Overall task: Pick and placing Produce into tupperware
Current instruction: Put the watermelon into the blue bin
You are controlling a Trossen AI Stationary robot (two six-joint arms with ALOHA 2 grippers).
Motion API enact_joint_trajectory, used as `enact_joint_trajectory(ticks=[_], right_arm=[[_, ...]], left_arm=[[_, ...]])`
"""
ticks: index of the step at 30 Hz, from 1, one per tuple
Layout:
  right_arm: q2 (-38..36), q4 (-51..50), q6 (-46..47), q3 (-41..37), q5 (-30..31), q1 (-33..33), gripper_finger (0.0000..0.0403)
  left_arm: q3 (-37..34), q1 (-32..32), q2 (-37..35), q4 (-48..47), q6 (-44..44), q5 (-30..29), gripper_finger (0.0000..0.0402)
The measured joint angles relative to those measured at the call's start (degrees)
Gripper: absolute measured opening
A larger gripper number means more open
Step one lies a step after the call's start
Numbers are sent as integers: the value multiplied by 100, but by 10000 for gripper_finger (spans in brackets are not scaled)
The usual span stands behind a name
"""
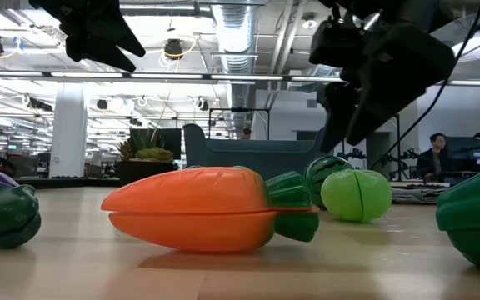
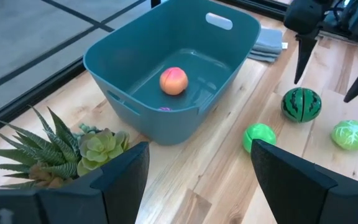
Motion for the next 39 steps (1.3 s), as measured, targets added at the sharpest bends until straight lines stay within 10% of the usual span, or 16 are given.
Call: enact_joint_trajectory(ticks=[39], right_arm=[[469,237,-37,1,-381,-368,393]], left_arm=[[0,0,0,-118,0,40,271]])
